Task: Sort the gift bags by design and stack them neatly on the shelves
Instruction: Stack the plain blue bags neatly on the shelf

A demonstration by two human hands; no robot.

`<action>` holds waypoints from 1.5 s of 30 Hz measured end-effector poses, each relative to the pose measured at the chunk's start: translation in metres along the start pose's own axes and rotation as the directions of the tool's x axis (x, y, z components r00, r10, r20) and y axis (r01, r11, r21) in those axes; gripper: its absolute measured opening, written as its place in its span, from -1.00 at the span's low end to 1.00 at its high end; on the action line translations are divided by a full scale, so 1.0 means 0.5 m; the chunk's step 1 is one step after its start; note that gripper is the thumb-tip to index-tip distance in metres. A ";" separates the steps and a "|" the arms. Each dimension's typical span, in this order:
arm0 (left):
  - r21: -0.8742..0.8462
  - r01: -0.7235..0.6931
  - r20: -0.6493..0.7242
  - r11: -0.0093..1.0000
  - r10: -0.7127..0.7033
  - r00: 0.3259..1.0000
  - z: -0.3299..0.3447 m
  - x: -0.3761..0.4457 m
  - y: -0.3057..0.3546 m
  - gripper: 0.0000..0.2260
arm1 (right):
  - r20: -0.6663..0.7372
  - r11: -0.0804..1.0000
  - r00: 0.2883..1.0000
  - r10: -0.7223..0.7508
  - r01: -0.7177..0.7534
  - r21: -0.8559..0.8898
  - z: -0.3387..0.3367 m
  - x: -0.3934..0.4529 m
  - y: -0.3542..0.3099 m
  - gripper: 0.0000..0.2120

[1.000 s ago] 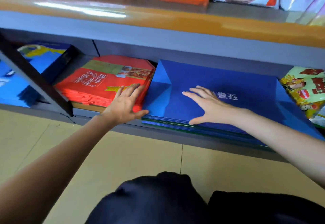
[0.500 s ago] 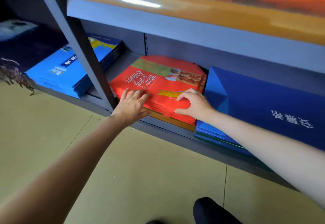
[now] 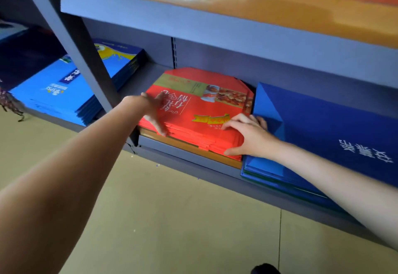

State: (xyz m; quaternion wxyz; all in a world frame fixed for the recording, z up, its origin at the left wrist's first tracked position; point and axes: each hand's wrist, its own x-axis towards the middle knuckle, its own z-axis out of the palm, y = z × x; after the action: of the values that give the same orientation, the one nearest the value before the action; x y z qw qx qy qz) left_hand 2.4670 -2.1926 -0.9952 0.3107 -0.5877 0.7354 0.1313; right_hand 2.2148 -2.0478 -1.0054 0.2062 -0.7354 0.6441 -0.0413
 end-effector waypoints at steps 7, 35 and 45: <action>0.007 -0.018 -0.120 1.000 0.018 0.993 0.037 0.006 -0.007 0.23 | 0.044 0.944 0.997 0.061 -0.043 -0.327 0.000 -0.033 -0.026 -0.28; 0.019 0.019 -0.084 1.000 -0.017 0.996 0.029 -0.011 0.005 0.17 | 0.040 0.984 0.990 0.134 -0.129 -0.125 0.002 -0.048 -0.019 -0.28; 0.001 0.032 -0.150 0.999 -0.032 0.988 0.040 -0.031 0.023 0.12 | -0.034 0.996 0.998 0.053 -0.050 0.073 -0.001 -0.067 -0.015 -0.64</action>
State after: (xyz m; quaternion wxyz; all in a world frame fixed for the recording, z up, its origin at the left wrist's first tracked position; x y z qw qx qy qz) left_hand 2.4639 -2.1664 -1.0032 0.2574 -0.6071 0.7475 0.0805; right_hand 2.2159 -2.0149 -0.9953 0.2220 -0.7097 0.6647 -0.0726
